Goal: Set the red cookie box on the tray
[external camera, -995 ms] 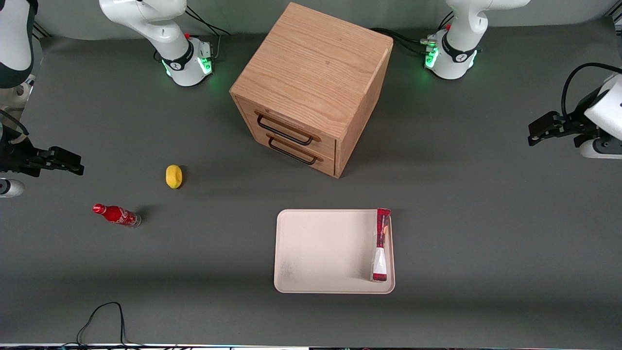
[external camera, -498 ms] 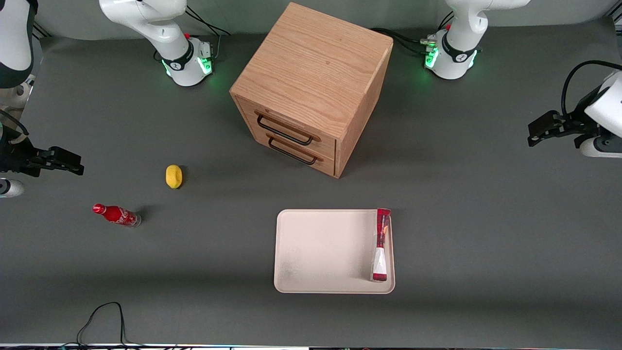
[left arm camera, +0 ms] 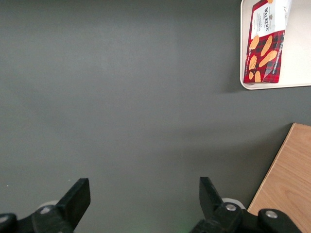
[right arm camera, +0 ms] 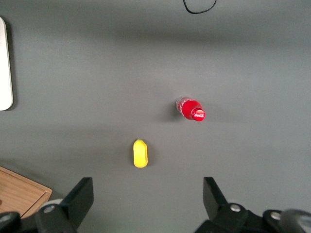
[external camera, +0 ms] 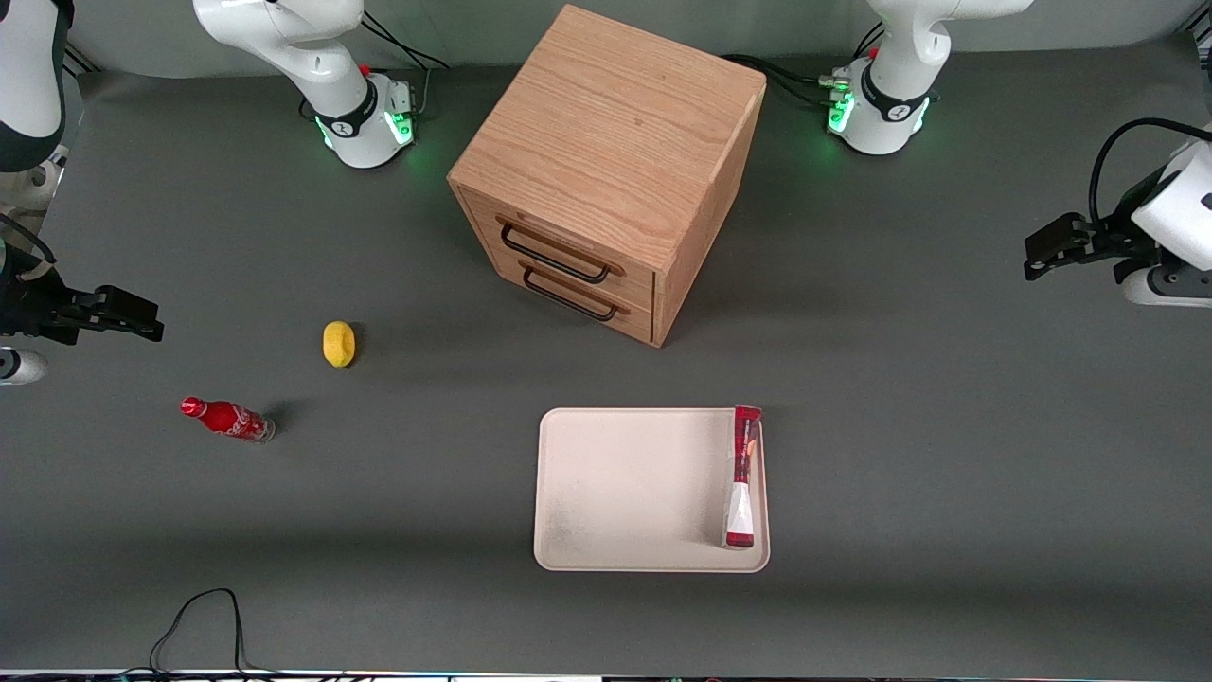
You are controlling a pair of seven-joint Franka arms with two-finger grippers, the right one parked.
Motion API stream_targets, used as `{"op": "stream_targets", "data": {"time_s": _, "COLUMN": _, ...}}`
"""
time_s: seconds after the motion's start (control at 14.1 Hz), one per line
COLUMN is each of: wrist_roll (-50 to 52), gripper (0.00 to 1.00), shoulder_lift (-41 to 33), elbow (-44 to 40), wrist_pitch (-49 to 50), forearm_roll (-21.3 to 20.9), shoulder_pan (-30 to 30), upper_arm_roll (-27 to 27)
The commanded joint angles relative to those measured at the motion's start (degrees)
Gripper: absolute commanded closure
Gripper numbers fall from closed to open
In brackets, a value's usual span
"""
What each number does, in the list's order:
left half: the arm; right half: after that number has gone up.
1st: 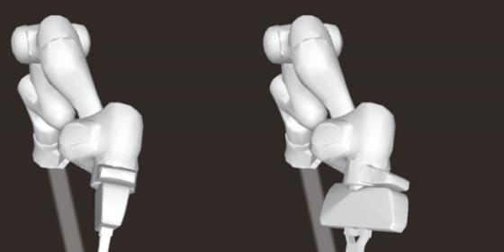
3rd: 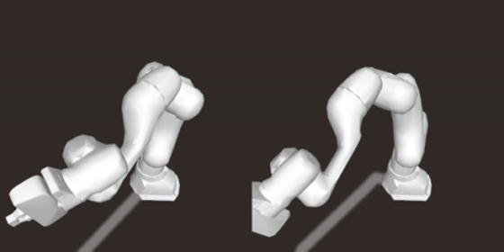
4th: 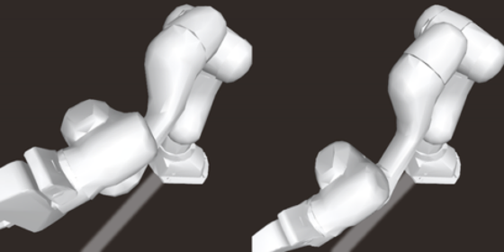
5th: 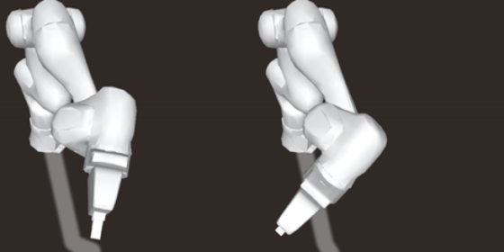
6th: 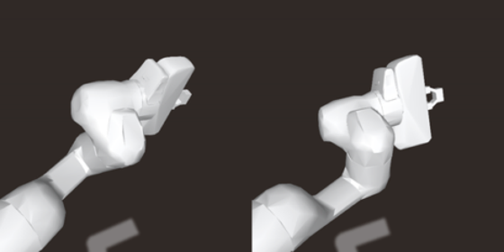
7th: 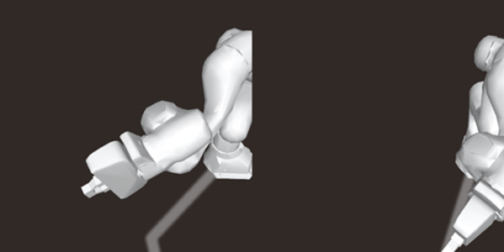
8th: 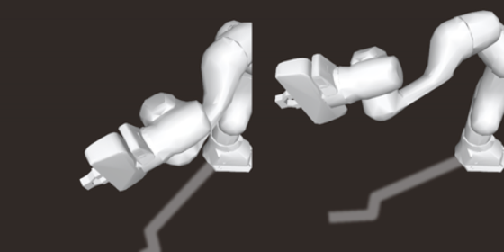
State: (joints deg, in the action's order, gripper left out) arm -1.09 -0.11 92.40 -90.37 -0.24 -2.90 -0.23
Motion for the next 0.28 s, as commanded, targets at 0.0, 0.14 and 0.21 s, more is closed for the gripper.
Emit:
{"op": "stream_targets", "data": {"time_s": 0.0, "wrist_roll": 0.29, "gripper": 0.00, "shoulder_lift": -1.12, "elbow": 0.59, "wrist_pitch": 0.90, "forearm_roll": -0.64, "shoulder_pan": -0.27, "upper_arm_roll": -0.12}}
{"op": "stream_targets", "data": {"time_s": 0.14, "wrist_roll": 0.29, "gripper": 0.00, "shoulder_lift": -1.03, "elbow": 0.59, "wrist_pitch": 0.81, "forearm_roll": -0.64, "shoulder_pan": -0.18, "upper_arm_roll": 0.05}}
{"op": "stream_targets", "data": {"time_s": 0.21, "wrist_roll": 0.29, "gripper": 0.00, "shoulder_lift": -1.03, "elbow": 0.59, "wrist_pitch": 0.81, "forearm_roll": -0.64, "shoulder_pan": -0.09, "upper_arm_roll": 0.05}}
